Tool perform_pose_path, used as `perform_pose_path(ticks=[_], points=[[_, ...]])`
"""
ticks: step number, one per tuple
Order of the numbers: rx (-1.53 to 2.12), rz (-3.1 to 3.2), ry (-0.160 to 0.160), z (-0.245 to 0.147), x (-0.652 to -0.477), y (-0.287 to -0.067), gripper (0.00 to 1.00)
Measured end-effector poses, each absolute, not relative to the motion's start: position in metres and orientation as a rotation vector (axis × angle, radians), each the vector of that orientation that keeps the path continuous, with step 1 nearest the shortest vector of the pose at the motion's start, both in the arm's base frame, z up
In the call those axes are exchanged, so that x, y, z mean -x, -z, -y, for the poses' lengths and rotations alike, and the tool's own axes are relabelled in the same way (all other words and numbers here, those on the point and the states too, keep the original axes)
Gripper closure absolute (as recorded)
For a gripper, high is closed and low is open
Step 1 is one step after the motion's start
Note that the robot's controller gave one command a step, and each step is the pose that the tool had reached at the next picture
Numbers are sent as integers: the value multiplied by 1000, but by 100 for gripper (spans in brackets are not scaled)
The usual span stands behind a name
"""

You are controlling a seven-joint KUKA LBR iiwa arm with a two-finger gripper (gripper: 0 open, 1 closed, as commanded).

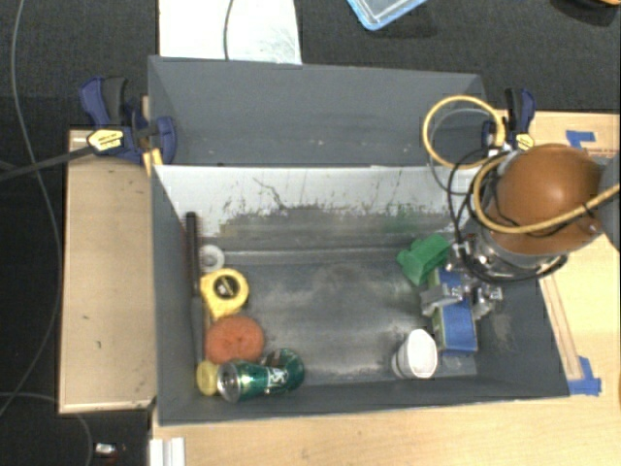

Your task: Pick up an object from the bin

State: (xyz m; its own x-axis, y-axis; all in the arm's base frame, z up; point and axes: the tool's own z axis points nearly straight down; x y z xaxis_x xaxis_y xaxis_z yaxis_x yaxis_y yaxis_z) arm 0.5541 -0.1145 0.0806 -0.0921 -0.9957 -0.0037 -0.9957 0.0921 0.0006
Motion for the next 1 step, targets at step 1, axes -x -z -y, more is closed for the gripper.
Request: perform_pose_path(ticks=[1], points=[[2112, -2321, -5, 114, -554, -100, 100]])
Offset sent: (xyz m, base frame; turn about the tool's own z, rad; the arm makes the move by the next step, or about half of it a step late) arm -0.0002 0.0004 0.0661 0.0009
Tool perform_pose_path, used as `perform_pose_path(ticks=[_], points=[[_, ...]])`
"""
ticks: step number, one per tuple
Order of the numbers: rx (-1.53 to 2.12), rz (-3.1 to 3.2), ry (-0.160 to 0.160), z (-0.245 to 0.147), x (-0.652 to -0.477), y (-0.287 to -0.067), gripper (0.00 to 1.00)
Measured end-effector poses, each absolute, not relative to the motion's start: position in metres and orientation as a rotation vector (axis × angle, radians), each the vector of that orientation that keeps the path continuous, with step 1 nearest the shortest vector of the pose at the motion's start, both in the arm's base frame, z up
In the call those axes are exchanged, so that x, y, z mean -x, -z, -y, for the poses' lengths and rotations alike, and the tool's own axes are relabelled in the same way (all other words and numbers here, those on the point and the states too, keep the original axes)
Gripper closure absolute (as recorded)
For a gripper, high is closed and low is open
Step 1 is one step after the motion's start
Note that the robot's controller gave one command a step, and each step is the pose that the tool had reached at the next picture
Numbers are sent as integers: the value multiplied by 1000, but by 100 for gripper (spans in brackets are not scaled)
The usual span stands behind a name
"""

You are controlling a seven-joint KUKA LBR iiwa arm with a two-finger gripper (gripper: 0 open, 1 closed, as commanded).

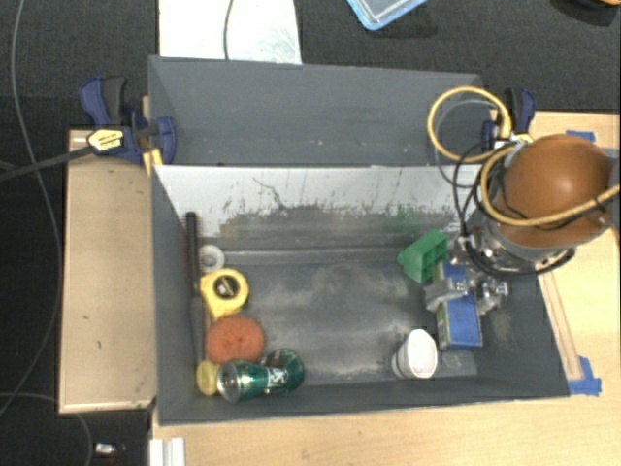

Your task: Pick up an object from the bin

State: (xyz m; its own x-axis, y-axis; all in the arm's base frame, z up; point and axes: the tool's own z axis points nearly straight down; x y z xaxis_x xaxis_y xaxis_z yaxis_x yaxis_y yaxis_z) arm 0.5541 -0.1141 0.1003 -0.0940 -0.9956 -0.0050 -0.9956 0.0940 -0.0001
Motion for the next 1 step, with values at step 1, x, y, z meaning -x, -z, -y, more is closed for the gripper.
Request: perform_pose_path(ticks=[1], points=[[2109, -2323, -7, 114, -554, -123, 100]])
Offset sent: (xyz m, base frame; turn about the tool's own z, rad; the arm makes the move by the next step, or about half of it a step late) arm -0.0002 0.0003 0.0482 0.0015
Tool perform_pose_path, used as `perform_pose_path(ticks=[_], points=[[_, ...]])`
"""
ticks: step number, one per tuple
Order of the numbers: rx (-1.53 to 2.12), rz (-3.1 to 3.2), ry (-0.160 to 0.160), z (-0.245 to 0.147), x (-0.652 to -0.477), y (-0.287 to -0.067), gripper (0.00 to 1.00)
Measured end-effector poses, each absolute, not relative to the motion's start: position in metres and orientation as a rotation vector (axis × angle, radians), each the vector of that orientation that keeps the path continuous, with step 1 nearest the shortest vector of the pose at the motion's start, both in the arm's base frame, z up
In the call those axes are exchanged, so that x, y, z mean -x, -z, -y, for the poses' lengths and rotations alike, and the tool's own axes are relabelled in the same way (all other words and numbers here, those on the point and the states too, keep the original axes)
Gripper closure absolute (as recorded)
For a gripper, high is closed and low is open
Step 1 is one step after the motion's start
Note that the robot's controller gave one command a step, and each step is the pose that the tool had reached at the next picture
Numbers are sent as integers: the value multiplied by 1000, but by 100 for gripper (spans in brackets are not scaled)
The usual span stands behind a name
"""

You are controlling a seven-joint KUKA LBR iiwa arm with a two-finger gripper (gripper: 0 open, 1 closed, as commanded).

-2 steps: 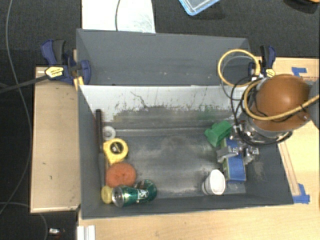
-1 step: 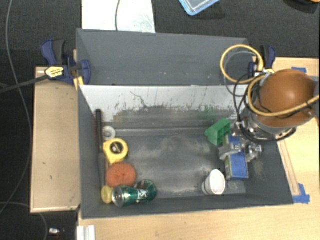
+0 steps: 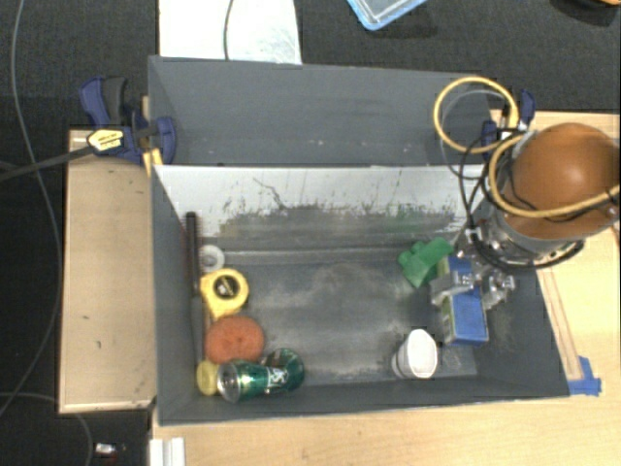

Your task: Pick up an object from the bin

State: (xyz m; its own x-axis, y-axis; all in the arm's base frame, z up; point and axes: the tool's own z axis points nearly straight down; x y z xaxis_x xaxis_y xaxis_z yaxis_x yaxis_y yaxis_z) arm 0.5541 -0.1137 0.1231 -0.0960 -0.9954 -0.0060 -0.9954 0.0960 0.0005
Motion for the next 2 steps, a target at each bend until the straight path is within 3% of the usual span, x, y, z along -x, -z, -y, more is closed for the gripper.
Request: perform_pose_path(ticks=[1, 2], points=[[2103, -2324, -2, 114, -555, -140, 100], [2107, -2328, -18, 113, -553, -164, 100]])
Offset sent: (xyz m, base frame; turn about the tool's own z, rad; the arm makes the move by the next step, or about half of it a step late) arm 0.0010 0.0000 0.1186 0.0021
